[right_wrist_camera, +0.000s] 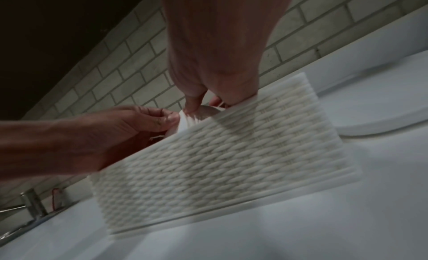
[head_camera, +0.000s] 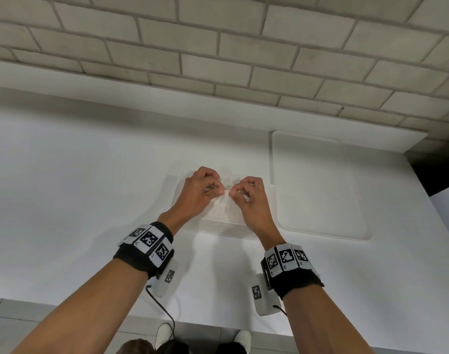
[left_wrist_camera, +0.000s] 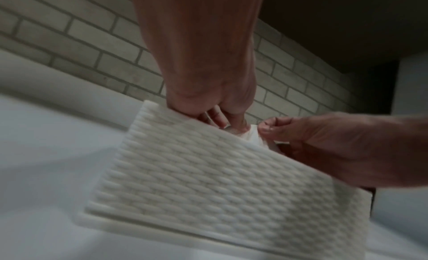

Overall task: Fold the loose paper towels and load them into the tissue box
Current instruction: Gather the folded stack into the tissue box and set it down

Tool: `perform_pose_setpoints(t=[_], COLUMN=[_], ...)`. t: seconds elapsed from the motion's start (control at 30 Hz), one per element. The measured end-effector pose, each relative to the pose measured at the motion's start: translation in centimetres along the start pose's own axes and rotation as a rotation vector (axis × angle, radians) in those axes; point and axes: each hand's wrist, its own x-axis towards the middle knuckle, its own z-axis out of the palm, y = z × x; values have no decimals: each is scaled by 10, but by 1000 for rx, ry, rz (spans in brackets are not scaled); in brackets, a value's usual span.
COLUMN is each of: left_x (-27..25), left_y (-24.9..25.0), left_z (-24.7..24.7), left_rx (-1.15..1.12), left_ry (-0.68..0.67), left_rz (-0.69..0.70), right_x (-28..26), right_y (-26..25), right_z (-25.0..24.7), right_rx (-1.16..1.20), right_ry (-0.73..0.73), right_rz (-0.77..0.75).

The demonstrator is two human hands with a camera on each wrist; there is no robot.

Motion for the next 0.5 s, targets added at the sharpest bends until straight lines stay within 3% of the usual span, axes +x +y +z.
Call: perform_pose_setpoints(t=[0.27,0.37,0.43,0.5], left_x=[-1,-1,-3,-6], left_y=[3,-5,-8,-6], left_z=[-5,-20,-32,-39], left_rx=[-34,58,91,-27], left_ry=[-34,171,311,318], left_rz=[-28,-34,-137,-379], right_x=[-2,-3,-2,-1], right_y=[-8,-4,0,1], right_z=[-8,-25,-39,-47], right_rx=[-51,-157,-280,-212], right_ry=[-4,311,443,395], right_rz=[14,-37,78,328])
